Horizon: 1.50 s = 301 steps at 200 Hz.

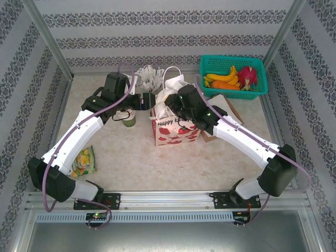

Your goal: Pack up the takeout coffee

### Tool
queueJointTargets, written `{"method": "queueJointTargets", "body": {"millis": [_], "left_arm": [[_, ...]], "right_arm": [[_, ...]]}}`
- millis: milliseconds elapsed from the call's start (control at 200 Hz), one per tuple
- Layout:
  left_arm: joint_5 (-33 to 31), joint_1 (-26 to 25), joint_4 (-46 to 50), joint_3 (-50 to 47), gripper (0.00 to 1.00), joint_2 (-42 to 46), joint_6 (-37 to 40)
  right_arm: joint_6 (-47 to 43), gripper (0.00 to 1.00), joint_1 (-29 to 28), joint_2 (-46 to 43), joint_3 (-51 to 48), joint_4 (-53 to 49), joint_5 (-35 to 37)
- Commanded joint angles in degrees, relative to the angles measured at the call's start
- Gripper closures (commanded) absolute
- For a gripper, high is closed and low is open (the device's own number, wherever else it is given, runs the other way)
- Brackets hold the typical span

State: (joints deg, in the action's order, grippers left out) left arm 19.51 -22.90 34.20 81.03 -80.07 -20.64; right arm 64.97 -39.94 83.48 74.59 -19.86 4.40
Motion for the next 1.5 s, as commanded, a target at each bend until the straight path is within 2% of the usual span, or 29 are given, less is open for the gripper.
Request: {"method": "queueJointTargets", "body": {"millis": [0, 35, 80, 140, 275, 315, 450, 510, 564, 644, 804, 859, 994, 1049, 1174, 1319, 1499], "left_arm": [[1.77, -0.57, 0.17, 2.18, 0.15, -0.54, 5.54], [1.27, -0.57, -0.04, 2.12, 0.15, -0.26, 6.32], [1.13, -0.57, -0.47, 1.94, 0.13, 0.00, 7.38], [1.71, -0.57, -0.71, 2.08, 0.13, -0.04, 8.50], [4.42, -0.76, -0.86, 2.80, 0.15, -1.32, 10.30], [5.06, -1.09, -0.72, 2.98, 0.16, -1.64, 10.91], [5.92, -2.39, 0.40, 3.60, 0.19, -2.49, 13.50], [6.07, -3.09, 0.95, 3.82, 0.20, -2.64, 14.71], [5.41, -3.62, 1.50, 3.91, 0.21, -2.86, 15.47], [4.40, -4.42, 2.72, 4.62, 0.21, -3.74, 16.59], [1.45, -6.87, 5.57, 6.82, 0.20, -5.98, 19.35], [-0.01, -7.49, 5.99, 7.49, 0.20, -6.79, 19.67], [-1.68, -7.56, 4.75, 7.32, 0.19, -6.93, 19.15], [-2.67, -7.52, 4.49, 7.09, 0.18, -6.64, 19.06], [-3.50, -7.52, 4.30, 6.27, 0.17, -6.32, 19.54], [-3.71, -7.52, 3.79, 5.16, 0.16, -6.12, 19.76], [-3.68, -7.48, 2.81, 4.13, 0.18, -5.93, 19.97]], "right_arm": [[-13.00, 0.46, 0.98, -0.18, 6.10, -8.75, -1.89], [-17.12, 0.37, 1.00, -0.12, 8.63, -11.84, -1.80], [-22.32, 0.32, 0.97, 0.03, 11.62, -15.56, -1.59], [-28.04, 0.20, 1.08, -0.18, 13.90, -18.75, -1.38], [-37.43, 0.14, 1.48, -1.35, 15.50, -20.21, -3.43], [-39.04, 0.03, 1.45, -1.56, 16.65, -21.65, -2.54], [-40.25, 0.02, 2.81, -0.72, 22.12, -29.97, 5.67], [-40.77, 0.07, 3.78, 0.78, 24.64, -34.10, 7.08], [-40.88, 0.20, 4.84, 2.02, 26.20, -35.95, 6.25], [-40.83, 0.34, 5.84, 3.81, 28.01, -35.48, 0.24], [-39.35, 0.49, 5.76, 6.43, 30.75, -34.34, -9.58], [-38.83, 0.56, 5.67, 6.34, 29.96, -33.64, -9.58], [-40.72, 0.84, 5.75, 5.66, 25.76, -34.66, -5.60], [-42.29, 0.91, 5.87, 5.01, 22.91, -34.11, -5.78], [-48.62, 0.96, 6.40, 4.36, 17.06, -31.26, -10.12], [-56.48, 0.97, 7.42, 7.10, 16.49, -32.35, -15.93], [-57.37, 0.93, 8.99, 11.68, 17.17, -35.68, -15.42]]}}
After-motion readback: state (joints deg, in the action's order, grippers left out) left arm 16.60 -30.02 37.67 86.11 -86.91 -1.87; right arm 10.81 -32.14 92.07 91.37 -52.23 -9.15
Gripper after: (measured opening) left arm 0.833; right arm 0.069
